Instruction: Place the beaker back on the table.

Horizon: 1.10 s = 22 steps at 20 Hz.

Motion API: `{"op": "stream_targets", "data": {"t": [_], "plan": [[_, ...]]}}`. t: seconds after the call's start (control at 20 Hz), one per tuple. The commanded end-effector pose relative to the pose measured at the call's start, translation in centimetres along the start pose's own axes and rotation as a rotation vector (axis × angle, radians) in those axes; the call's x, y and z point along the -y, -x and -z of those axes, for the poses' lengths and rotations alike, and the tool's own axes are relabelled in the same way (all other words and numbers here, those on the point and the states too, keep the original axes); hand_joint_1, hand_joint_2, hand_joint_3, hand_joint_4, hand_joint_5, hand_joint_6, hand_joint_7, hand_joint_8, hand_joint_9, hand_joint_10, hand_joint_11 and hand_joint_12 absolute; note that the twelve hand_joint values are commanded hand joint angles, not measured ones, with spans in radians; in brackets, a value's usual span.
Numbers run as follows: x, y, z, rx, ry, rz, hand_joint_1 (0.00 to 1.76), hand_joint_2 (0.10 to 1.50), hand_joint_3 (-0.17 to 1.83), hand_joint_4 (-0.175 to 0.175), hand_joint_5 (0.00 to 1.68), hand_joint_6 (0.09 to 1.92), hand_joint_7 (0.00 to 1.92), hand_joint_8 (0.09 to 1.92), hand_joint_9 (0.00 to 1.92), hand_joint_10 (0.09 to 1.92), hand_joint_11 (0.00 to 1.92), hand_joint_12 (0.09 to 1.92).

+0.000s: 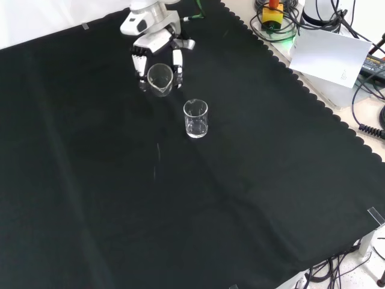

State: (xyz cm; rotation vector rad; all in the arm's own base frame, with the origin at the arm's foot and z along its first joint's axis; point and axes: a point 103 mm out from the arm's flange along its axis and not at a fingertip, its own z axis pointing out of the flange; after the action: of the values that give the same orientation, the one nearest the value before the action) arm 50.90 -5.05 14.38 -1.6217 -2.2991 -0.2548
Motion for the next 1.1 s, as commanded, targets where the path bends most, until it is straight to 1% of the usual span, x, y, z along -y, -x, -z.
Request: {"op": "stream_targets", "data": {"t": [0.05, 0.15, 0.25, 0.45, 0.55, 0.8, 1.1], "plan": [[-3.1, 2.9, -2.7, -0.080, 0.032, 0.009, 1.28, 1.07, -0.17, -0.021, 1.17, 0.70, 1.40, 0.39, 1.52, 0.40, 1.38, 0.59], [-3.6, 3.2, -3.4, -0.098, 0.030, 0.008, 1.28, 1.07, -0.17, -0.016, 1.17, 0.70, 1.41, 0.38, 1.52, 0.34, 1.39, 0.56], [-3.9, 3.5, -4.1, -0.111, 0.035, 0.011, 1.28, 1.07, -0.17, -0.013, 1.17, 0.71, 1.41, 0.37, 1.52, 0.31, 1.39, 0.55], [-3.9, 4.1, -5.1, -0.143, 0.107, 0.006, 1.28, 1.07, -0.17, -0.008, 1.17, 0.71, 1.41, 0.36, 1.51, 0.29, 1.39, 0.54], [-3.8, 4.4, -5.5, -0.152, 0.125, 0.005, 1.28, 1.07, -0.17, -0.006, 1.17, 0.71, 1.41, 0.36, 1.50, 0.28, 1.40, 0.54], [-3.7, 5.2, -6.3, -0.185, 0.136, 0.004, 1.28, 1.07, -0.17, 0.005, 1.17, 0.72, 1.40, 0.36, 1.48, 0.26, 1.40, 0.53], [-3.9, 5.8, -7.3, -0.195, 0.137, 0.001, 1.27, 1.08, -0.17, 0.024, 1.16, 0.79, 1.39, 0.32, 1.41, 0.22, 1.40, 0.53]]}}
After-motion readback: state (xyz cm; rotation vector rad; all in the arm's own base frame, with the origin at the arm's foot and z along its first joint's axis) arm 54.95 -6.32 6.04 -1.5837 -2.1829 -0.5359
